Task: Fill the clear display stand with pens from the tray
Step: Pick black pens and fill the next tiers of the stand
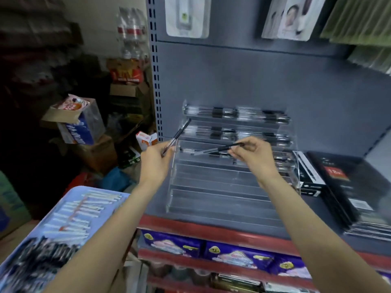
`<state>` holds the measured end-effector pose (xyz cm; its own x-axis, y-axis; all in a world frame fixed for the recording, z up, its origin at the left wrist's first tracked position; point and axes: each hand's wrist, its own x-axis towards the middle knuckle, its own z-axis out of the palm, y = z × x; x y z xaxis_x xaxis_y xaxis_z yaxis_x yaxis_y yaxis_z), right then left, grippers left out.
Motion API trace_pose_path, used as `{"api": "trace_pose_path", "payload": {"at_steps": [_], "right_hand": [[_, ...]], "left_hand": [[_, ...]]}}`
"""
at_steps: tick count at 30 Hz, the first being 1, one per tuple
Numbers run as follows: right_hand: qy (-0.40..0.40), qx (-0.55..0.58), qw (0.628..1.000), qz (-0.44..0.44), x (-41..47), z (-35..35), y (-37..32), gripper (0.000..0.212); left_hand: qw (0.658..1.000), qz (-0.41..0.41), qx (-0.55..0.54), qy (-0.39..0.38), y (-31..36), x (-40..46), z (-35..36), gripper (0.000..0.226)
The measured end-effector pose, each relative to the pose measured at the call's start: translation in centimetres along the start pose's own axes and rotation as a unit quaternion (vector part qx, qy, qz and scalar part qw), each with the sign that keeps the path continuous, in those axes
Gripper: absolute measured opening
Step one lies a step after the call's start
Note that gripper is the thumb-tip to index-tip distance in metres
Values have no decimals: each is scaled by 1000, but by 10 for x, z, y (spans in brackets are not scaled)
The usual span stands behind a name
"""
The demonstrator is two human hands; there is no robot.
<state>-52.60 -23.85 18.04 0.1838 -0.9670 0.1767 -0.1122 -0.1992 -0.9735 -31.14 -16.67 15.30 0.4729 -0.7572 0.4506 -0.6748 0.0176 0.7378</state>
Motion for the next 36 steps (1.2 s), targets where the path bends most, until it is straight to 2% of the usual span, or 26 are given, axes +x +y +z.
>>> {"api": "trace_pose_path", "payload": {"at_steps": [3,4,8,15,19,24,27,30,36], "right_hand": [[-23,-219,973,-70,10,8,1,3],[-29,-275,957,-92,11,10,0,7],[-59,-381,914,-127,19,13,-2,19],[-88,-400,910,-61,29,5,-8,2],[-94,-418,902,-44,32,10,-13,10],[-96,-384,918,-19,30,12,-6,14],[-41,-338,939,-50,24,4,-6,15],[33,-286,955,-79,15,-16,-4,16],[181,-290,936,-82,0,-83,9,26]], "left_hand": [[999,-7,10,-43,-2,1,-2,19],[998,-5,15,-57,-2,1,-1,19],[998,5,18,-61,-5,4,2,21],[998,20,18,-65,-1,8,-3,28],[998,38,8,-53,6,10,-5,33],[997,71,7,-40,6,9,-3,35],[992,109,11,-62,12,9,0,34],[980,152,4,-127,23,10,9,36],[949,199,4,-244,61,6,53,40]]}}
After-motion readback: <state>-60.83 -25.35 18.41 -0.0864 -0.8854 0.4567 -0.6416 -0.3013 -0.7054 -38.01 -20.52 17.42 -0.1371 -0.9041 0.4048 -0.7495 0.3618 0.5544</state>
